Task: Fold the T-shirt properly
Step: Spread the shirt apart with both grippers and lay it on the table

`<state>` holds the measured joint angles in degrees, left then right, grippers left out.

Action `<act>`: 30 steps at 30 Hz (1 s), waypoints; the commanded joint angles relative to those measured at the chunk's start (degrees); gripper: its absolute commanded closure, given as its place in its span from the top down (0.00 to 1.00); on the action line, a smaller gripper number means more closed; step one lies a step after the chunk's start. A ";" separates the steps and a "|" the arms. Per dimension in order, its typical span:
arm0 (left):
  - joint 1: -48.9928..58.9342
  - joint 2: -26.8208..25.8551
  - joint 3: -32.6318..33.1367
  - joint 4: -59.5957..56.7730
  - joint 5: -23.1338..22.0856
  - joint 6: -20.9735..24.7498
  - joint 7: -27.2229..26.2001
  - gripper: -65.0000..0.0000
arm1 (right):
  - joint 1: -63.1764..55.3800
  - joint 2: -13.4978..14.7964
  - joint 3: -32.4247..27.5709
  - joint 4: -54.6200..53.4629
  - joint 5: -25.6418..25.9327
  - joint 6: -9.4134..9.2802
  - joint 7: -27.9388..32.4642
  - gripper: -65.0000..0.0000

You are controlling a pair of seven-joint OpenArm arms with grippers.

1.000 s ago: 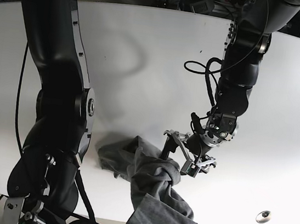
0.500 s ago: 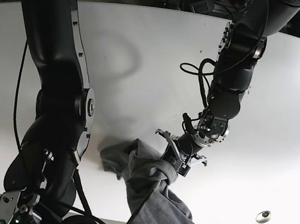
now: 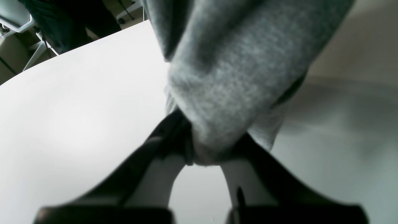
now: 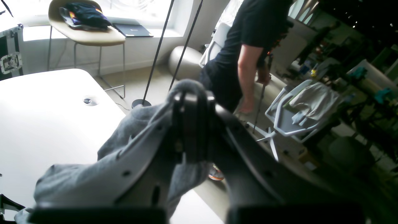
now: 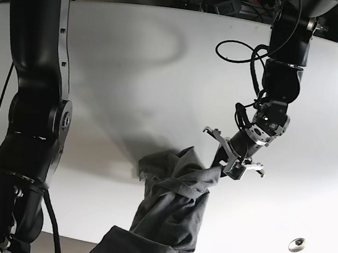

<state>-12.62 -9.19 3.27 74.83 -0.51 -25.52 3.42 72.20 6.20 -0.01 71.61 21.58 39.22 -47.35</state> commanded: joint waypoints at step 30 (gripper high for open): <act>-2.81 -4.48 -25.90 17.35 -0.94 -14.48 27.74 0.00 | -27.85 6.16 13.59 13.18 -5.45 -5.51 5.64 0.03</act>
<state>-13.96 -13.06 -22.68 90.83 -0.73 -40.42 32.97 40.23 11.73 13.72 82.94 14.63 33.87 -44.88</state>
